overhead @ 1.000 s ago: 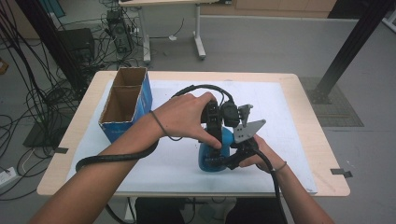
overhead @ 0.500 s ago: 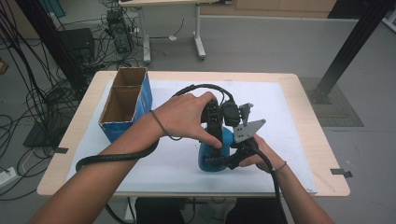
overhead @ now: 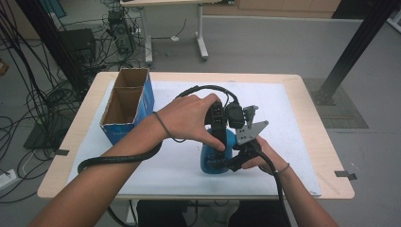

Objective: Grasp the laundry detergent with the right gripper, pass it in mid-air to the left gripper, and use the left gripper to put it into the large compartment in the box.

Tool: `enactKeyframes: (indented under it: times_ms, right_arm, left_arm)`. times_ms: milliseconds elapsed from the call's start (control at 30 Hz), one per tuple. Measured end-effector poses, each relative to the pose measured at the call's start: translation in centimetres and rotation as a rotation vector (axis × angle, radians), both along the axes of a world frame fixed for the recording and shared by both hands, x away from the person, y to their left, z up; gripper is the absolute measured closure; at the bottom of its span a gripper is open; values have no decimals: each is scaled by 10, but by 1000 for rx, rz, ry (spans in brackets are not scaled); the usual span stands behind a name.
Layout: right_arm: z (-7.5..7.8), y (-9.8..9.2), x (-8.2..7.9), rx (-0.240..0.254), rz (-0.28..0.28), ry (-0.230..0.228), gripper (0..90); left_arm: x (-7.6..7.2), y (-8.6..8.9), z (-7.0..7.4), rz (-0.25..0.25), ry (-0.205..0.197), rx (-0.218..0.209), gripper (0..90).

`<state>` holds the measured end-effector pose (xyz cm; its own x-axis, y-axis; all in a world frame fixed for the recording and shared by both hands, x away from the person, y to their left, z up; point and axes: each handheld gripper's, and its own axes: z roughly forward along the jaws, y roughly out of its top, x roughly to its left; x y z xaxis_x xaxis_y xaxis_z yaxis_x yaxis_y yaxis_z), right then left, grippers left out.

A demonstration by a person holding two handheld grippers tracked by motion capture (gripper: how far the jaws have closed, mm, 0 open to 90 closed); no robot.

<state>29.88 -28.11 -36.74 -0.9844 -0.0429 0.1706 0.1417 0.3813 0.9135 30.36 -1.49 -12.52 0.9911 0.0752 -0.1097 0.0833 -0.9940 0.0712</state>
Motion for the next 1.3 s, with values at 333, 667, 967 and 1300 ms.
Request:
enactKeyframes:
  times_ms: [333, 667, 967, 1300]
  right_arm:
    - [2, 0, 0, 3, 8, -6, 417]
    - [3, 1, 0, 3, 16, -13, 417]
    - [5, 0, -1, 5, 17, -20, 418]
    - [4, 1, -2, 2, 16, -23, 417]
  left_arm:
    - [0, -5, -2, -14, -5, 18, 205]
    - [1, -8, -4, -15, -2, 27, 264]
    - [-1, -7, -2, -19, -15, 22, 368]
    - [-6, -9, -3, -13, -34, 29, 375]
